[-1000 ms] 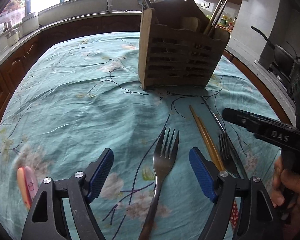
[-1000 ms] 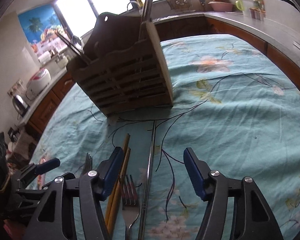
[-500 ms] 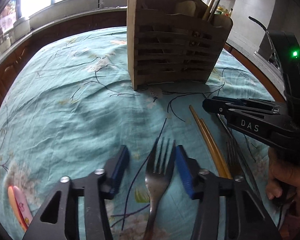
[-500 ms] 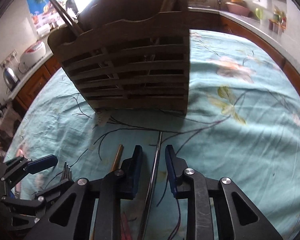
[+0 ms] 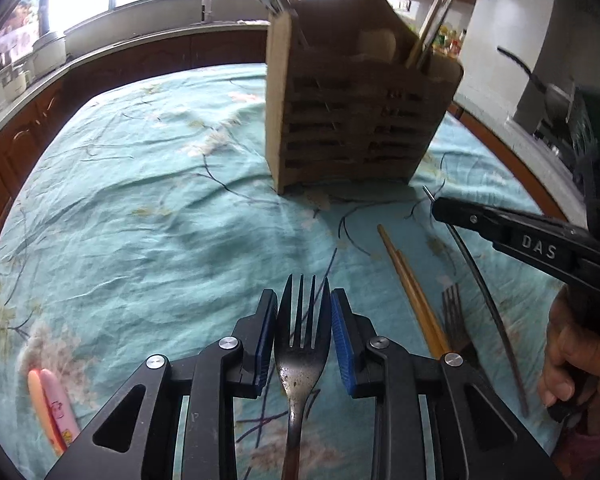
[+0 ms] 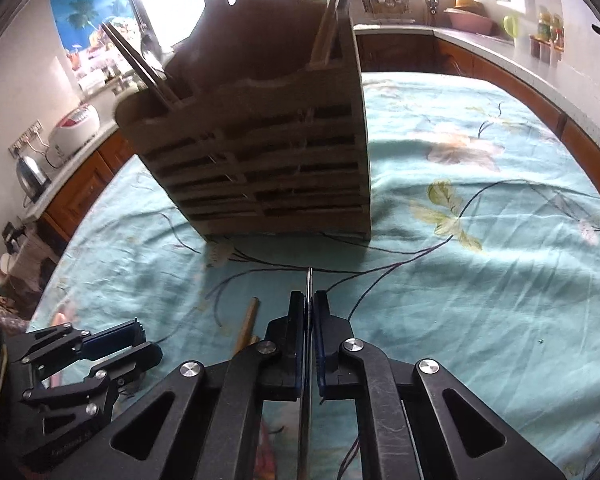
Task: Organize utensils
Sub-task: 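Grasp the metal fork with the left tool while the right tool grasps a metal chopstick, then lift the fork and chopstick and carry both tools over the caddy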
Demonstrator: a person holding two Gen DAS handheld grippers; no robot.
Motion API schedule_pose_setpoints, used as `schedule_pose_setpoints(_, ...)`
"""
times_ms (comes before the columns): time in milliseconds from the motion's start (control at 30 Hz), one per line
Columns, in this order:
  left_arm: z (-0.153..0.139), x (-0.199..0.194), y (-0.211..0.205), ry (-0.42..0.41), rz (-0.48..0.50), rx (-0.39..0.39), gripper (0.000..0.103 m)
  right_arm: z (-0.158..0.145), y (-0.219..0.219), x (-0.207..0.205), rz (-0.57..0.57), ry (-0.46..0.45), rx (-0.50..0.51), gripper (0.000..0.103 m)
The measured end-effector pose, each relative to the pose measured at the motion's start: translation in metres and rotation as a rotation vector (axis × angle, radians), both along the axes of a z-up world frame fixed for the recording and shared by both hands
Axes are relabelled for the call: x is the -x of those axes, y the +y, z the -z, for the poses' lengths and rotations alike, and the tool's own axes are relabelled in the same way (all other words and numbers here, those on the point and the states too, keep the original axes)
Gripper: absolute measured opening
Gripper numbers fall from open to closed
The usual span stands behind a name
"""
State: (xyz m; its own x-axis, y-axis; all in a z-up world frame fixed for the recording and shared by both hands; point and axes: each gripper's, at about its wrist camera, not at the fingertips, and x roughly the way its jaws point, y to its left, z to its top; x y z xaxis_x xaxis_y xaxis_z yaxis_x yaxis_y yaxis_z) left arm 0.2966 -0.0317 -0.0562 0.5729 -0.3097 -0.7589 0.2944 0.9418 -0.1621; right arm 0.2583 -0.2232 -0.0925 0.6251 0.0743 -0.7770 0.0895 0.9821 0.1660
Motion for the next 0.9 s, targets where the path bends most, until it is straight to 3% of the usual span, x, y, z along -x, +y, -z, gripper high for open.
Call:
schedule_pose_setpoints(333,-0.045,0.032,0.033,-0.086,-0.05,0.089,0.026,-0.056,-0.013,0.029,0.013,-0.116,-0.05,0.004)
schedule_pose_setpoints(500,-0.063,0.05,0.047,-0.13,-0.073,0.107,0.026,-0.08,0.002,0.036,0.022,-0.176,-0.05,0.004)
schedule_pose_setpoints(900,-0.088,0.084,0.064,-0.181,-0.104,0.134,0.026,-0.11,0.009,0.065,0.038,-0.279,-0.041,0.004)
